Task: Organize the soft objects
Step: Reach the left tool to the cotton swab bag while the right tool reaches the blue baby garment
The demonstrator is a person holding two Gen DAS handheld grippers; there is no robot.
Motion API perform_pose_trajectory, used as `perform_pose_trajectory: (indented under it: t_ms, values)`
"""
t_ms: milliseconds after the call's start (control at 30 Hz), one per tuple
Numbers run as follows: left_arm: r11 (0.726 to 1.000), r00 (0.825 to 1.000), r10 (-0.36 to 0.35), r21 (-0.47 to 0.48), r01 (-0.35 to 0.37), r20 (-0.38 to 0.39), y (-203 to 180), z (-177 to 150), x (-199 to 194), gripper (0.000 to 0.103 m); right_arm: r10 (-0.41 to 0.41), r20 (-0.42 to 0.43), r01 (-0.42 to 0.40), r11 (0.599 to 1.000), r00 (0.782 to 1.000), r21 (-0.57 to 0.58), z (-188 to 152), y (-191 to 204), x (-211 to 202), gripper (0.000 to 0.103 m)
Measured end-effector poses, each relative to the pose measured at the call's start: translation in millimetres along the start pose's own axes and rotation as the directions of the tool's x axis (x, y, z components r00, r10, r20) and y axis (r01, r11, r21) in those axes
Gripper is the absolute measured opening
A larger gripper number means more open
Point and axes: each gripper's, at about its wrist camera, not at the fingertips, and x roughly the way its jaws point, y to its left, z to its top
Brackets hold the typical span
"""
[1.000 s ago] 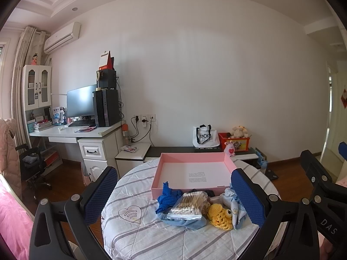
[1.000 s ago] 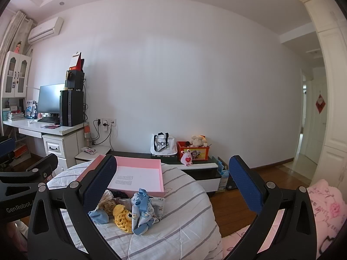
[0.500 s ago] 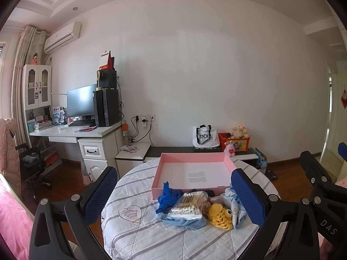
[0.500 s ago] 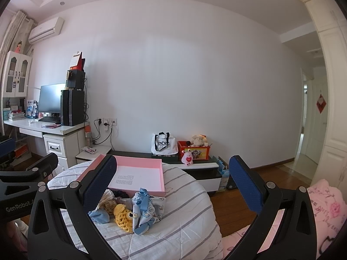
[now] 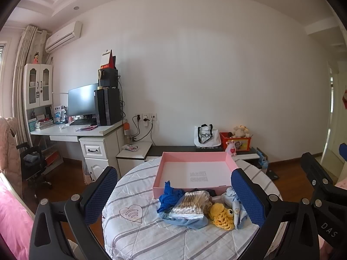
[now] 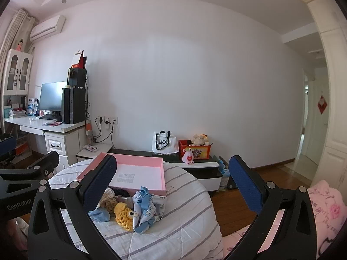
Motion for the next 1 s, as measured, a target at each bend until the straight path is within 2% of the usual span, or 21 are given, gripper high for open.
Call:
perform_pose_trajectory:
  t_ms: [500, 800, 1000]
  values:
    - [1.0, 0.999, 0.004, 0.0, -0.004, -0.05, 3.4, -2.5, 11.4, 0.103, -0.001, -0.055, 0.001, 1.0, 0.998, 0.005, -6.1, -2.7, 13.4, 0.103]
    - [1.0, 0.99, 0.003, 0.015, -0.001, -0.141, 5.2, -6.1, 30.4, 0.103, 0.011, -0.138, -0.012, 1.0, 0.99, -0.003, -21.6, -0.1, 33.7, 0.103]
    - [1.0, 0.977, 0.009, 0.02, -0.004, -0.215, 6.5, -11.7, 48.6, 0.103, 0.011, -0.202, -0.013, 1.0, 0.979, -0.005, -33.5, 3.1, 49.9, 0.103]
